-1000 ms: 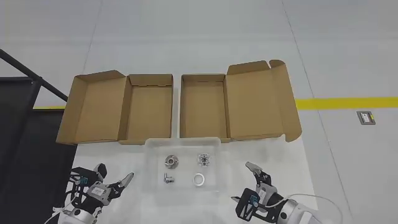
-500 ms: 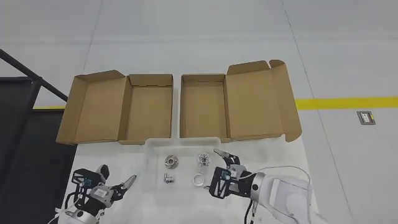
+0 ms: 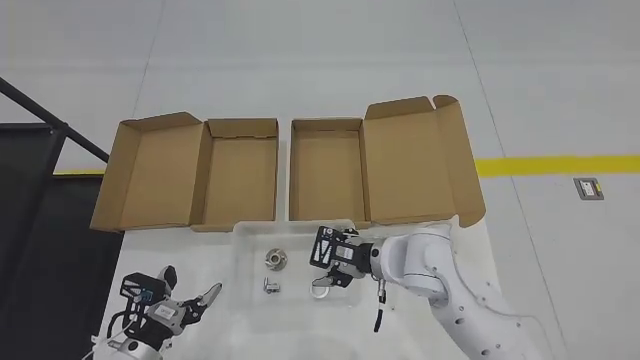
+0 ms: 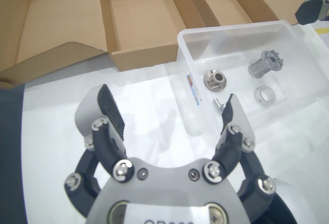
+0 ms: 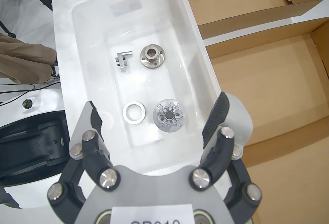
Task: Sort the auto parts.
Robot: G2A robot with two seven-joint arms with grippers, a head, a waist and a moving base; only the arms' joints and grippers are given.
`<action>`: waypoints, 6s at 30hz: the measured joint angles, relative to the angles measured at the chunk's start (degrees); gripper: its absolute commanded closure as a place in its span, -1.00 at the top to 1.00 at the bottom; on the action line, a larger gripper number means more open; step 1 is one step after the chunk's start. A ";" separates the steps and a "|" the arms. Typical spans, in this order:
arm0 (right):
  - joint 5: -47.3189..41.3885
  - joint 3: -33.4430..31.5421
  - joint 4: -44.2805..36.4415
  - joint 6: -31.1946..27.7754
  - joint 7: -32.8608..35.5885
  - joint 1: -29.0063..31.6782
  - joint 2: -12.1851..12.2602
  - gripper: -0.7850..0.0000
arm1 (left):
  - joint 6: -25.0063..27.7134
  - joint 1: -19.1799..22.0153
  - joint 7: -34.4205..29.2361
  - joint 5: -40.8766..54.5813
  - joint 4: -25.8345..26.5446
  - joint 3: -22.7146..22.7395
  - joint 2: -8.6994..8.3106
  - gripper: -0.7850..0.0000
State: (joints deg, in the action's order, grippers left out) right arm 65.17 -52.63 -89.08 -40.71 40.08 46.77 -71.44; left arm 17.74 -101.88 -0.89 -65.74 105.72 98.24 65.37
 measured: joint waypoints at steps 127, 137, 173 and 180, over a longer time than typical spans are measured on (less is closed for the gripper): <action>-8.15 20.66 75.97 30.13 -0.62 -41.54 -30.45 1.00 | 0.29 0.23 -1.17 3.16 -0.07 0.75 0.08 1.00; -8.65 20.10 78.35 28.92 -2.18 -42.03 -30.94 1.00 | 0.29 0.23 -1.17 3.16 -0.07 0.75 0.08 1.00; 0.34 19.64 65.47 5.49 -20.85 -41.34 -27.46 1.00 | 0.29 0.23 -1.17 3.16 -0.07 0.75 0.08 1.00; 7.08 18.96 51.22 -1.13 -17.75 -36.12 -23.34 1.00 | 0.29 0.23 -1.17 3.16 -0.07 0.75 0.08 1.00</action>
State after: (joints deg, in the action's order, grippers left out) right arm 72.26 -33.67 -37.85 -41.84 22.33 10.65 -94.78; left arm 18.03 -101.65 -2.06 -62.58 105.65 98.99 65.44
